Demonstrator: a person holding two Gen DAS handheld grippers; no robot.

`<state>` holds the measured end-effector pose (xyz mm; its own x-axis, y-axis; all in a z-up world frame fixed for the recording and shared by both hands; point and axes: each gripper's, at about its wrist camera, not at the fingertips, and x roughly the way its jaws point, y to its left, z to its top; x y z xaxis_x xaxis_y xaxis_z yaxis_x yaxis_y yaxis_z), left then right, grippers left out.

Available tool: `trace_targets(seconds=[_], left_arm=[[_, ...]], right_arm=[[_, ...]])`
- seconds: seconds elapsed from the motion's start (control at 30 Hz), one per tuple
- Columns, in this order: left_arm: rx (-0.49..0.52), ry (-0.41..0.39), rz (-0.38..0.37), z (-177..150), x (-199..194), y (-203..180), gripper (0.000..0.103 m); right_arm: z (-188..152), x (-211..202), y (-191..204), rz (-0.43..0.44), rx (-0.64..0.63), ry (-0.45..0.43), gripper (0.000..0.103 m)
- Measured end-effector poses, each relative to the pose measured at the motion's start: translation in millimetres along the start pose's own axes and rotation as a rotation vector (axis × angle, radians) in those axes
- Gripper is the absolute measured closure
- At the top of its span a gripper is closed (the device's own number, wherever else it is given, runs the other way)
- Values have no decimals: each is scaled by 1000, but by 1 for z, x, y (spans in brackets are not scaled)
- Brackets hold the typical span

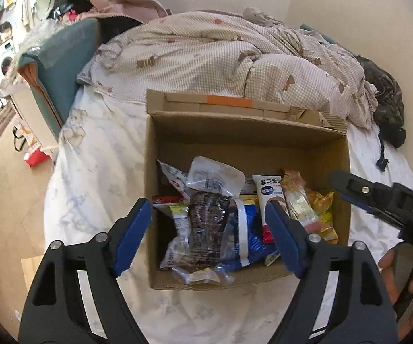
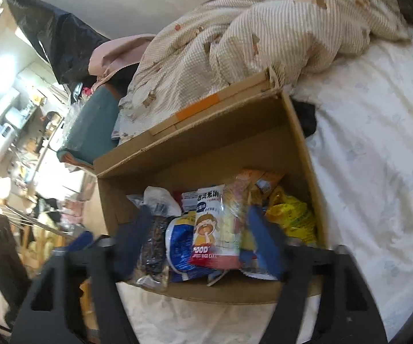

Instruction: Organize snacks

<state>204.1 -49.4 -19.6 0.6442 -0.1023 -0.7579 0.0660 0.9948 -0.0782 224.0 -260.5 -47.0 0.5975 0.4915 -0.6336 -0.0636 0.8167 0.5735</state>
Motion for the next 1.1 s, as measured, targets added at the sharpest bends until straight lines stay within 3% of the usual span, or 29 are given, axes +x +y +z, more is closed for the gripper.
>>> trace_targets(seconds=[0.1,0.2,0.47,0.57,0.77,0.9,1.0,1.1], left_arm=[[0,-36,0,1,-14,5,24],[21,-89,-7,1,-37,7,24],[-23,-158,63,-25,-76,24,23],[-40,-172,77,-38,-88,32,12],[-17,-207,94,-68,-113,35,1],[19,-212,90,-85,-125,30,0],[16,-163,17,-94,-126,30,0],[2,-173,42,-104,-132,30,0]], right_arm=[[-5,-13,11,-32,-54,-24,25],[-14,-34,25,-38,-116,-67,17],[-51,-81,45,-108,-213,-169,0],[-62,-93,50,-137,-235,-200,0],[-86,-113,54,-156,-233,-238,0],[-104,-122,57,-165,-235,-250,0],[-117,-123,58,-167,-229,-239,0],[-131,-126,59,-196,-227,-253,0]])
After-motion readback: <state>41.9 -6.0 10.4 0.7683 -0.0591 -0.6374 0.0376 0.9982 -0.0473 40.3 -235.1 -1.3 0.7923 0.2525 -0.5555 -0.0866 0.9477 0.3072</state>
